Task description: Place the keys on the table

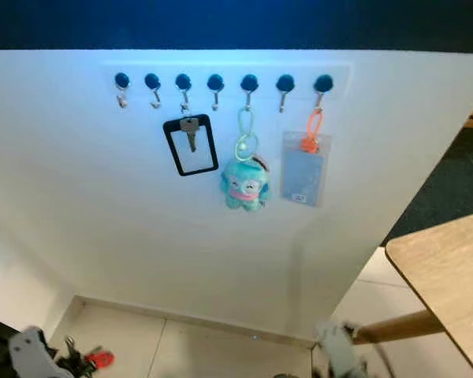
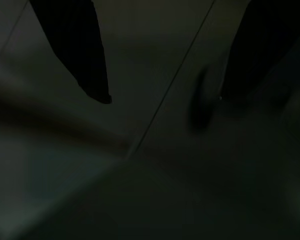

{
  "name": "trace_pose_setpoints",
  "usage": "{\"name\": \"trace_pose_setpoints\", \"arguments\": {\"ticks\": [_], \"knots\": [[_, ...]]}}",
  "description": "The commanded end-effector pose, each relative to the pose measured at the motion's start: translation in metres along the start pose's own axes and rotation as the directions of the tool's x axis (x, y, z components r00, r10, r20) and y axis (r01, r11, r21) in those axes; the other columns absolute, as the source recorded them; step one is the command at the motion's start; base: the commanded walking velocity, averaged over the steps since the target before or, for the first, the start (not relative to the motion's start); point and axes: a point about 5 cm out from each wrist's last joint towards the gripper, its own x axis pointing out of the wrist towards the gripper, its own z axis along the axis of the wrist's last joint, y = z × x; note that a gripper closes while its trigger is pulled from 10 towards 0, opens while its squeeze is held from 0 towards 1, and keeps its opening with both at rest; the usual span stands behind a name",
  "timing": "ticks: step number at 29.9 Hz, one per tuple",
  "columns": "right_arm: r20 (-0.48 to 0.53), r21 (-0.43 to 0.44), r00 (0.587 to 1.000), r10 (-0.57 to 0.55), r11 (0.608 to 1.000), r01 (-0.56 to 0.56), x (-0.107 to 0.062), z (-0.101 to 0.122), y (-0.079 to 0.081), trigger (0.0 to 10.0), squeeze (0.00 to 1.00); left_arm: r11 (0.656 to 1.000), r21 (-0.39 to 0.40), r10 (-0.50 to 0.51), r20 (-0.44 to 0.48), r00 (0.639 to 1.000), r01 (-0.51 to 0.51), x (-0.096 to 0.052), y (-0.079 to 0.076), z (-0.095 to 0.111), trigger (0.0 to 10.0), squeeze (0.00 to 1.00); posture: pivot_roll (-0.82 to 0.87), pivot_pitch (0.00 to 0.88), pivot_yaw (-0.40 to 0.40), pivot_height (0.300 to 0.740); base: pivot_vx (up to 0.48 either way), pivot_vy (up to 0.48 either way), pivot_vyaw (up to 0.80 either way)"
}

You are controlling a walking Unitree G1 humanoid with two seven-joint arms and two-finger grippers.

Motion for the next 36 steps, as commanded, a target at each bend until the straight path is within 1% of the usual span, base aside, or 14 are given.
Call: {"name": "trace_pose_setpoints", "arguments": {"ticks": [1,4,8,13,17,24,26,27,30,32,33,34,35,36], "knots": [[-0.033,-0.027,0.999,0.010,1.000,-0.011,-0.002,-0.010,0.007,10.0,0.00,1.000,0.017,0.022,-0.024,0.999,-0.021,-0.002,0.002,-0.008,10.0,0.00,-0.09,0.049,0.092,0.740,0.000,0.000,0.00],[-0.113,-0.093,0.993,-0.021,0.996,0.010,-0.004,-0.022,0.003,10.0,0.00,0.999,0.035,0.035,-0.056,0.998,-0.034,-0.003,0.002,-0.017,10.0,0.00,-0.10,0.055,0.091,0.740,0.000,0.000,0.00],[-0.180,-0.063,0.984,-0.015,0.998,0.004,-0.007,-0.036,0.003,10.0,0.00,0.998,0.046,0.052,-0.072,0.996,-0.049,-0.004,0.003,-0.022,10.0,0.00,-0.09,0.060,0.089,0.740,0.000,0.000,0.00],[-0.007,0.122,1.000,0.031,0.992,-0.030,-0.003,-0.009,-0.002,10.0,0.00,0.997,0.056,0.060,-0.071,0.996,-0.056,-0.005,0.006,-0.021,10.0,0.00,-0.09,0.067,0.092,0.740,0.000,0.000,0.00],[0.175,0.225,0.969,0.174,0.951,-0.212,0.000,0.022,0.001,10.0,0.00,0.996,0.079,0.055,-0.082,0.995,-0.049,-0.005,0.007,-0.021,10.0,0.00,-0.10,0.076,0.101,0.740,0.000,0.000,0.00],[0.307,0.035,0.823,0.477,0.859,-0.511,-0.005,0.054,0.012,10.0,0.00,0.993,0.118,0.034,-0.106,0.994,-0.021,-0.002,-0.002,-0.025,10.0,0.00,-0.10,0.084,0.106,0.740,0.000,0.000,0.00],[0.321,-0.074,0.703,0.635,0.757,-0.650,-0.011,0.064,0.022,10.0,0.00,0.992,0.126,0.019,-0.112,0.994,-0.005,0.000,-0.008,-0.026,10.0,0.00,-0.11,0.085,0.108,0.740,0.000,0.000,0.00],[0.321,-0.074,0.703,0.635,0.757,-0.650,-0.011,0.064,0.022,10.0,0.00,0.992,0.126,0.019,-0.112,0.994,-0.005,0.000,-0.008,-0.026,10.0,0.00,-0.11,0.085,0.108,0.740,0.000,0.000,0.00],[0.347,-0.132,0.606,0.715,0.677,-0.724,-0.016,0.073,0.026,10.0,0.00,0.992,0.129,0.015,-0.114,0.993,0.000,0.001,-0.009,-0.026,10.0,0.00,-0.11,0.085,0.108,0.740,0.000,0.000,0.00],[0.382,-0.209,0.476,0.792,0.576,-0.791,-0.026,0.089,0.031,10.0,0.00,0.991,0.133,0.012,-0.115,0.993,0.003,0.001,-0.010,-0.026,10.0,0.00,-0.11,0.087,0.111,0.740,0.000,0.000,0.00],[0.382,-0.209,0.476,0.792,0.576,-0.791,-0.026,0.089,0.031,10.0,0.00,0.991,0.133,0.012,-0.115,0.993,0.003,0.001,-0.010,-0.026,10.0,0.00,-0.11,0.087,0.111,0.740,0.000,0.000,0.00],[0.421,-0.279,0.344,0.839,0.481,-0.831,-0.041,0.106,0.034,10.0,0.00,0.991,0.137,0.012,-0.117,0.993,0.004,0.001,-0.010,-0.025,10.0,0.00,-0.11,0.087,0.111,0.740,0.000,0.000,0.00],[0.421,-0.279,0.344,0.839,0.481,-0.831,-0.041,0.106,0.034,10.0,0.00,0.991,0.137,0.012,-0.117,0.993,0.004,0.001,-0.010,-0.025,10.0,0.00,-0.11,0.087,0.111,0.740,0.000,0.000,0.00],[0.440,-0.314,0.288,0.850,0.446,-0.838,-0.050,0.115,0.035,10.0,0.00,0.990,0.140,0.012,-0.119,0.993,0.005,0.001,-0.010,-0.025,10.0,0.00,-0.12,0.089,0.115,0.740,0.000,0.000,0.00]]}}
